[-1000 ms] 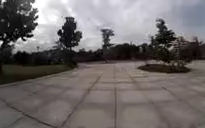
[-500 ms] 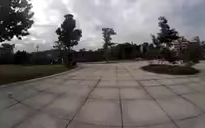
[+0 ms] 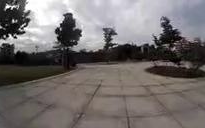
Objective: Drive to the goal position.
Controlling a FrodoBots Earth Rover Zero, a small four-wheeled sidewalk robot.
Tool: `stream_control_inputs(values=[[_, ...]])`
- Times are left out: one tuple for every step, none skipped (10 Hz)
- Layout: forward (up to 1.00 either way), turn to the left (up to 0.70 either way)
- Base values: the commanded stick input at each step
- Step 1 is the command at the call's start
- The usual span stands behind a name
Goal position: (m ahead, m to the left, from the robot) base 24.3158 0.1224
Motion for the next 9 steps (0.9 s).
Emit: stream_control_inputs(values=[[0.85, 0.14], [0.85, 0.0], [0.85, 0.0], [0.85, 0.0], [0.85, 0.0], [0.85, 0.0], [0.85, 0.0], [0.85, 0.0], [0.85, 0.0]])
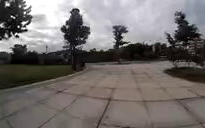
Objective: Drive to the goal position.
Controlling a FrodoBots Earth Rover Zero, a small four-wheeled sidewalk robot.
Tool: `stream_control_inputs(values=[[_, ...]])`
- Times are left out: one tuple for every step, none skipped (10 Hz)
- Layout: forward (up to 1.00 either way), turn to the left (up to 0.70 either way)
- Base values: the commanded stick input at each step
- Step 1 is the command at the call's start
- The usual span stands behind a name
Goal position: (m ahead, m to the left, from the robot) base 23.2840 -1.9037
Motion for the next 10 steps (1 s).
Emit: stream_control_inputs(values=[[0.85, 0.0], [0.85, 0.0], [0.85, 0.0], [0.85, 0.0], [0.85, 0.0], [0.85, 0.0], [0.85, 0.0], [0.85, 0.0], [0.85, 0.0], [0.85, 0.0]])
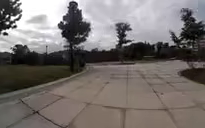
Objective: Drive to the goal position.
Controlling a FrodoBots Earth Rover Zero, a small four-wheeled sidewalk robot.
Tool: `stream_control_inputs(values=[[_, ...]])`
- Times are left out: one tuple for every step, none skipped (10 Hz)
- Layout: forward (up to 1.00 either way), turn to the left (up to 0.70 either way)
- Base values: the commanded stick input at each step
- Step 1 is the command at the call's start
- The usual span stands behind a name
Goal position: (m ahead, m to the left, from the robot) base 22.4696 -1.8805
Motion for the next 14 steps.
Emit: stream_control_inputs(values=[[0.85, 0.0], [0.85, 0.0], [0.85, 0.0], [0.85, 0.0], [0.85, 0.0], [0.85, 0.0], [0.85, 0.0], [0.85, 0.0], [0.85, 0.0], [0.85, 0.0], [0.85, 0.0], [0.85, 0.0], [0.85, 0.0], [0.85, 0.0]])
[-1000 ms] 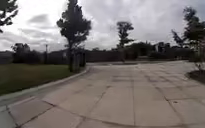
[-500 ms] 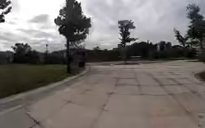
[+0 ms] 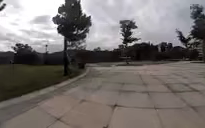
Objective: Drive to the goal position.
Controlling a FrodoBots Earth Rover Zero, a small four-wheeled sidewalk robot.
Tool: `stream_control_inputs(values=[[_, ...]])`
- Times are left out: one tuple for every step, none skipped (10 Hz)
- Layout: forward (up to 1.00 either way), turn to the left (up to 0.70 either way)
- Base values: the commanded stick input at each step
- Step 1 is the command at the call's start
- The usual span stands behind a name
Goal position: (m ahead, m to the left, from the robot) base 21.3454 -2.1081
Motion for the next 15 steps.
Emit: stream_control_inputs(values=[[0.85, 0.0], [0.85, 0.0], [0.85, 0.0], [0.85, 0.0], [0.85, 0.0], [0.85, 0.0], [0.85, 0.0], [0.85, 0.0], [0.85, 0.0], [0.85, 0.0], [0.85, 0.0], [0.85, 0.0], [0.85, 0.0], [0.85, 0.0], [0.85, 0.0]])
